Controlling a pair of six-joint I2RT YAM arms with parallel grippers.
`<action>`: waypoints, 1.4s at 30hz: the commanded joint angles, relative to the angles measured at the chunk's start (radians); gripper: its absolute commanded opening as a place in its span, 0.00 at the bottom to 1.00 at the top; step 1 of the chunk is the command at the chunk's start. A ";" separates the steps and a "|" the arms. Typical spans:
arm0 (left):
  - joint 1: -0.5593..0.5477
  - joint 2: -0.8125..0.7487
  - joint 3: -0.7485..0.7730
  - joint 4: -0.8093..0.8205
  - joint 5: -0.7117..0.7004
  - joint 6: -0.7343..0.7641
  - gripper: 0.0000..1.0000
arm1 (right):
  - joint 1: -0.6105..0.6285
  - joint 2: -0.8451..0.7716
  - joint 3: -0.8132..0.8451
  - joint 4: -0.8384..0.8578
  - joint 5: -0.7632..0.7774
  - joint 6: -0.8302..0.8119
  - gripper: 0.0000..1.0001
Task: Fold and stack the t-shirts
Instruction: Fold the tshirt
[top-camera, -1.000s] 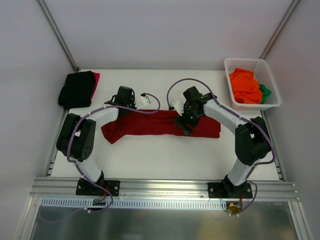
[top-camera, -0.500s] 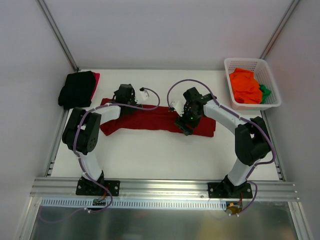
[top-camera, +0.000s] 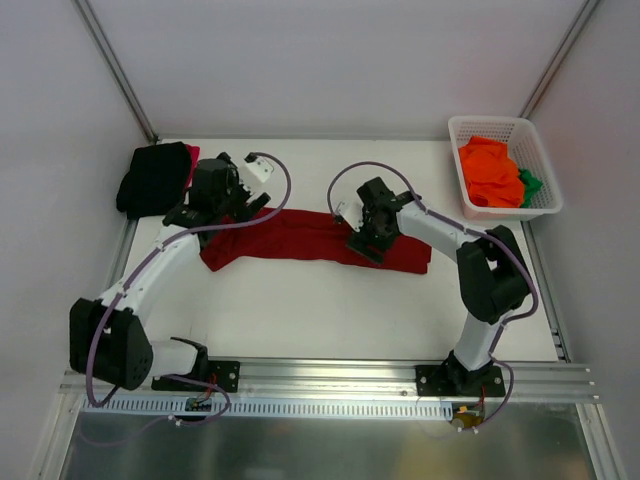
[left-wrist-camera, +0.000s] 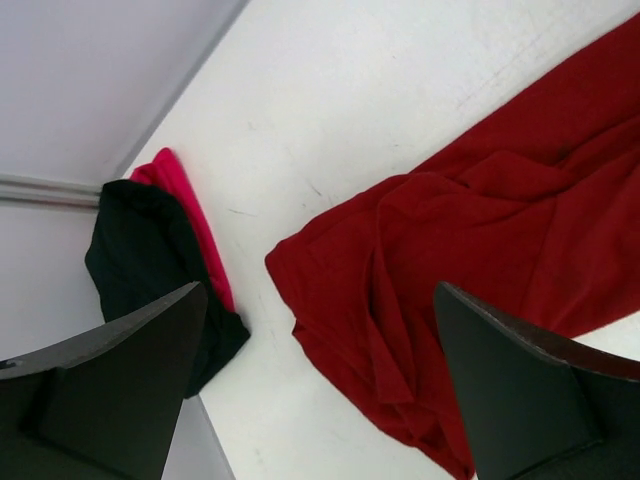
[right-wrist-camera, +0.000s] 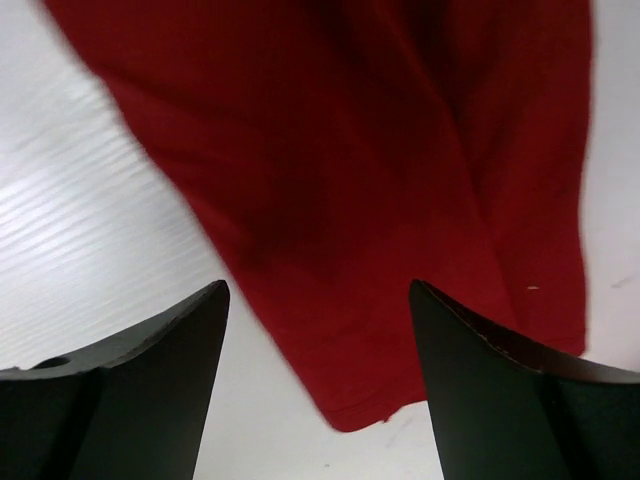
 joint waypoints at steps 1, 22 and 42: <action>-0.002 -0.099 -0.017 -0.093 0.028 -0.096 0.99 | 0.009 0.042 -0.024 0.168 0.253 -0.056 0.76; 0.006 -0.224 -0.133 -0.145 -0.068 -0.053 0.99 | -0.180 -0.188 -0.276 -0.017 0.079 -0.389 0.78; -0.059 -0.055 -0.033 -0.409 0.287 -0.012 0.99 | -0.209 -0.324 -0.156 -0.357 -0.251 -0.328 0.79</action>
